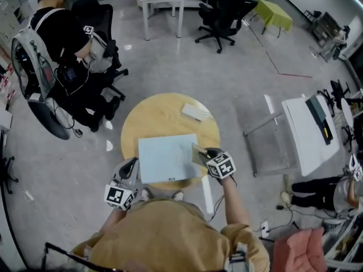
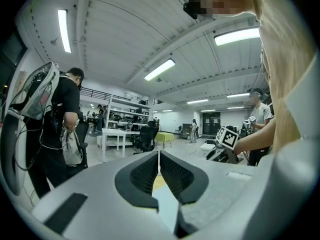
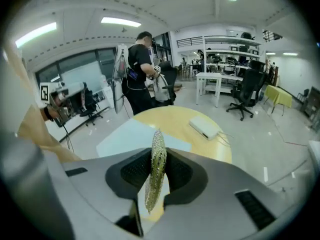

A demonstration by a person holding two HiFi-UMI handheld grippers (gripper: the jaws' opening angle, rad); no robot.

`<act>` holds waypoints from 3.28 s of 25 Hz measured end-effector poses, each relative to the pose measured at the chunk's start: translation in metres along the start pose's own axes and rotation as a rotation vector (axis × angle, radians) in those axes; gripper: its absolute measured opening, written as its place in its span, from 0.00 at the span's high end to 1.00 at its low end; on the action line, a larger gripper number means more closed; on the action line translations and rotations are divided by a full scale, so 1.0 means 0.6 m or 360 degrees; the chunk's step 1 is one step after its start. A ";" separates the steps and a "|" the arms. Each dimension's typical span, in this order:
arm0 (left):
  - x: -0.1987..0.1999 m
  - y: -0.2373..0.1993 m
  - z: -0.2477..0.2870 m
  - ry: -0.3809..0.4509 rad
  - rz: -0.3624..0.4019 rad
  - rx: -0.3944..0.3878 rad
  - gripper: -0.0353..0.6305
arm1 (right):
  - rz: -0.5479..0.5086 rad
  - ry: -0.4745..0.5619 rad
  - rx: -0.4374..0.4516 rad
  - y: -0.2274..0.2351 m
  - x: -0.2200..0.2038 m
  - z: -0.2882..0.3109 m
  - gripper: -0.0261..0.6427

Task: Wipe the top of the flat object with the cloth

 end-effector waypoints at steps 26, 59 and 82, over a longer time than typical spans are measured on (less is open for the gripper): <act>-0.022 -0.116 -0.206 -0.0056 -0.0066 0.0490 0.93 | -0.0010 -0.0252 0.0602 -0.268 0.163 0.427 0.86; -0.040 0.017 -0.026 -0.0101 0.0021 0.0050 0.93 | 0.0009 -0.0289 -0.0028 0.108 -0.033 0.178 0.85; -0.024 0.015 0.006 -0.0041 0.0008 -0.0111 0.93 | 0.0022 -0.0213 -0.0407 0.127 -0.063 0.028 0.86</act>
Point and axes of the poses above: the fingertips, and each gripper's own axes: z forward along the fingers, y to its right, x out of its top, the point moved 5 cm from there along -z, backward along the fingers, and after that the axes turned 2 degrees about -x, right-handed, at the moved point
